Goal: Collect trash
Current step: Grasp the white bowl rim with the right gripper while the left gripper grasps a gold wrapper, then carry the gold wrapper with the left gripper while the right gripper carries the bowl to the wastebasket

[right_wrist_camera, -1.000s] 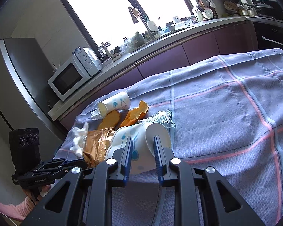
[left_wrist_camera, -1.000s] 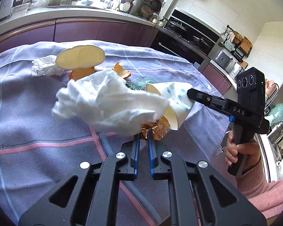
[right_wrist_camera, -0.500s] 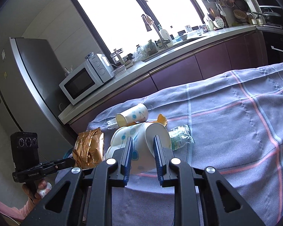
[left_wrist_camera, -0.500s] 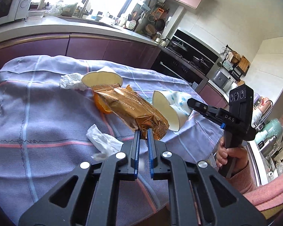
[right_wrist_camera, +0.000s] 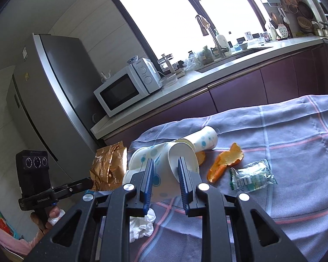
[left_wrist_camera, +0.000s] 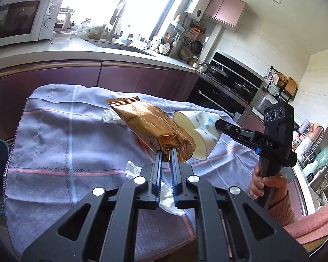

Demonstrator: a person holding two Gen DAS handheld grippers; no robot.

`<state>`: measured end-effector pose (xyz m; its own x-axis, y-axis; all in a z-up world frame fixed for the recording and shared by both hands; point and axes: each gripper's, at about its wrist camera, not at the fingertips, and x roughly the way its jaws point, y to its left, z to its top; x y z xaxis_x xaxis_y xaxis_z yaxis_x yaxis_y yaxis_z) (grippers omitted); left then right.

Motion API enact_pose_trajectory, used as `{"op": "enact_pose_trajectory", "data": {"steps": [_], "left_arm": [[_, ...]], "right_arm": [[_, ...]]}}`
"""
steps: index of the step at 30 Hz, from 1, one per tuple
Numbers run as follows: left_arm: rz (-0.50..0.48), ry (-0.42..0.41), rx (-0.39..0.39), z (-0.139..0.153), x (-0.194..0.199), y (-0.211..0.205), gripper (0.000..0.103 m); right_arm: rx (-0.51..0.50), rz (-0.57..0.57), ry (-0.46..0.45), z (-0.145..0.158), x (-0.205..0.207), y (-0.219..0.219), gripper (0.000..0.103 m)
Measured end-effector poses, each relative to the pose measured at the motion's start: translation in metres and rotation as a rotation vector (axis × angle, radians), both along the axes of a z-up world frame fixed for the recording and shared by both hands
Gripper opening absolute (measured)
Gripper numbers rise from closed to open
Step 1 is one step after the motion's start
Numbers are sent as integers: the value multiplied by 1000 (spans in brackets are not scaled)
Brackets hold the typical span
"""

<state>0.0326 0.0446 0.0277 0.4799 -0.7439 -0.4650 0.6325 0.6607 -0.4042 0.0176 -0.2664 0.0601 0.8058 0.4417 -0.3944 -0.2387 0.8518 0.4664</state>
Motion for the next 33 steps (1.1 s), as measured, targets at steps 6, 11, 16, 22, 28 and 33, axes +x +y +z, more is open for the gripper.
{"op": "enact_pose_trajectory", "data": {"steps": [6, 11, 16, 22, 28, 33], "left_arm": [[52, -21, 3, 11, -8, 26, 8], [97, -29, 6, 13, -16, 51, 8], [146, -28, 11, 19, -23, 74, 8], [206, -33, 17, 25, -33, 104, 8], [263, -39, 16, 34, -40, 129, 8], [308, -46, 21, 40, -45, 146, 8]], "right_arm": [[4, 49, -6, 4, 11, 21, 21], [8, 103, -10, 7, 23, 42, 21], [4, 159, -12, 8, 33, 68, 21], [10, 218, -1, 7, 46, 97, 21], [11, 268, 10, 6, 58, 122, 21], [17, 307, 19, 6, 69, 143, 21]]}}
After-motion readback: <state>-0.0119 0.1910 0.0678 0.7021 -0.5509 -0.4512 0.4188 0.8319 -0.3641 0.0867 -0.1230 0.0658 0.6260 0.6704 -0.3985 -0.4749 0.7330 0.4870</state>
